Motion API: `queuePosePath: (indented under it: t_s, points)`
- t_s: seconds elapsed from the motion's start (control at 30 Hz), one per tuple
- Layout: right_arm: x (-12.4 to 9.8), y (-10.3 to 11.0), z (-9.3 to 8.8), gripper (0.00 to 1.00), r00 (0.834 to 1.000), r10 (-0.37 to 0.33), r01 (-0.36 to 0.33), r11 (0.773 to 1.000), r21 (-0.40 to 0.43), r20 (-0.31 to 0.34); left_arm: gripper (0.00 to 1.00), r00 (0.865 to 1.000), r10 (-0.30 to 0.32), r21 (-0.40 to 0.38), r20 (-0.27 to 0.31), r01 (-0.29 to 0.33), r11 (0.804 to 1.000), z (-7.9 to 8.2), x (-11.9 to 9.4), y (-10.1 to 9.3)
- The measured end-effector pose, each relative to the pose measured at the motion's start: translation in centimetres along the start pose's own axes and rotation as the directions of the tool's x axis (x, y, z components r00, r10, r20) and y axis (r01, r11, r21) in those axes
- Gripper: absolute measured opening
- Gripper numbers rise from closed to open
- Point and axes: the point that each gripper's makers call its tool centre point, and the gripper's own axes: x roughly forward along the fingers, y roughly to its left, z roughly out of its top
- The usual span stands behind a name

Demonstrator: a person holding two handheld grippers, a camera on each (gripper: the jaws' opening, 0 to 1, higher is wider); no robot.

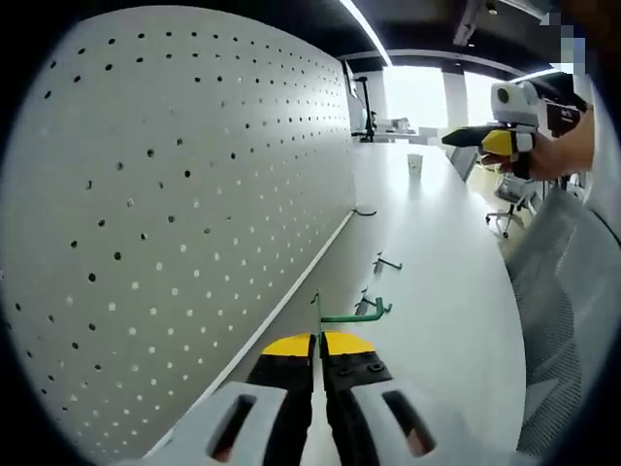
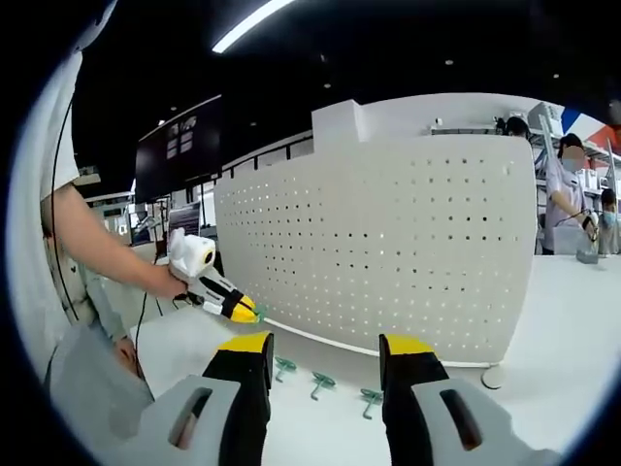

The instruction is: Insert the hook assembly into the mounting plate slot until the hook locks in place.

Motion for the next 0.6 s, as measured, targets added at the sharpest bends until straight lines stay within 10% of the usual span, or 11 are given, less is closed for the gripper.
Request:
queuePosePath:
  t_s: [0.6]
  points:
    - [-0.1,0.6,1.4,0.41,0.999,0.008,-0.008,1.0,-0.005,0.033,0.02,0.989,0.026,-0.053,0.147,-0.018,0.998,4.1,-0.7,-1.2]
